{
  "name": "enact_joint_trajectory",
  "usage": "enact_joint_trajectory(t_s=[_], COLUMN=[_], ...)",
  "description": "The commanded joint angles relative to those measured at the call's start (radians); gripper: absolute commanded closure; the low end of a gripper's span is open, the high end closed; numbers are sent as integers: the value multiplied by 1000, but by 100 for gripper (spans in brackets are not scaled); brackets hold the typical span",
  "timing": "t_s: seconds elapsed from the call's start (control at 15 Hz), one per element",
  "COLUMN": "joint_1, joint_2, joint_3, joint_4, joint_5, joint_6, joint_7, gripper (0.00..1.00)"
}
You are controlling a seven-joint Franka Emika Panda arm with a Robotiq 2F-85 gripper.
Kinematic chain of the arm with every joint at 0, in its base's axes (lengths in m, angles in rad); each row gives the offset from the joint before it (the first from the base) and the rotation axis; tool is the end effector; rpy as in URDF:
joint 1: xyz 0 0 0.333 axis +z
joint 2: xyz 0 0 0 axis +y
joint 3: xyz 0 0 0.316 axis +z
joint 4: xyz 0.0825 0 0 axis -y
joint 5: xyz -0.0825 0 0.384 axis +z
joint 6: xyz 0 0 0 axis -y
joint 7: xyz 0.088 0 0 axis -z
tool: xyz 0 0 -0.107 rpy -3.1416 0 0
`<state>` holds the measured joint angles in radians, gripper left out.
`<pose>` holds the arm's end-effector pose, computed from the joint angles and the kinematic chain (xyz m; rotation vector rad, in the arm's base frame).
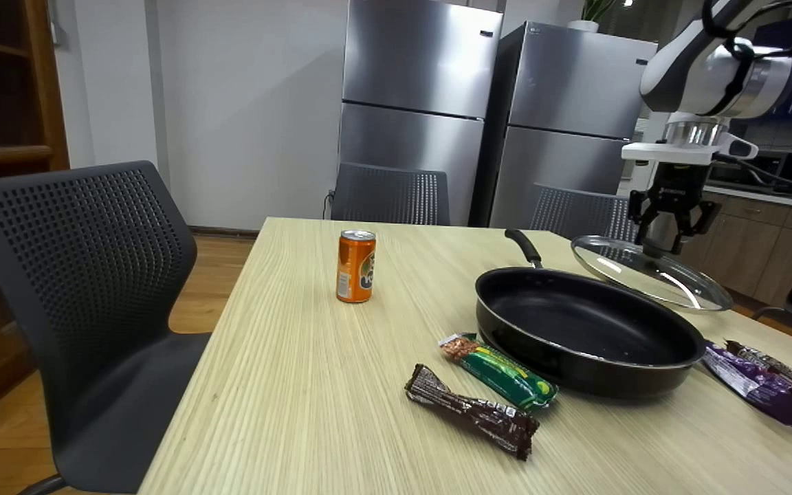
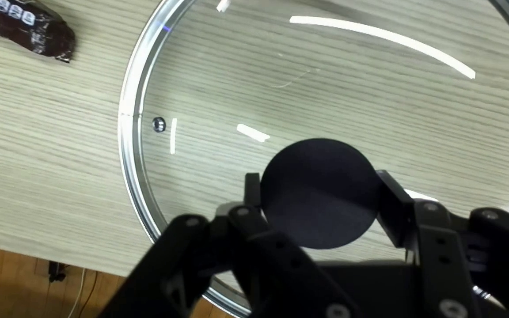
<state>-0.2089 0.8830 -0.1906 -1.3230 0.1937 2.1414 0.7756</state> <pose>0.6937 -0.2497 0.2034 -2.5728 1.7967 0.0769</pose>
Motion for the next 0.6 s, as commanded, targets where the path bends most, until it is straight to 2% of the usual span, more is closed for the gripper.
enact_joint_trajectory(t_s=[0.0, 0.53], joint_1=[-13, -16], joint_2=[59, 127], joint_3=[9, 11], joint_4=[127, 215], joint_5=[22, 23], joint_6=[-78, -153], joint_7=[14, 23], gripper=[62, 62])
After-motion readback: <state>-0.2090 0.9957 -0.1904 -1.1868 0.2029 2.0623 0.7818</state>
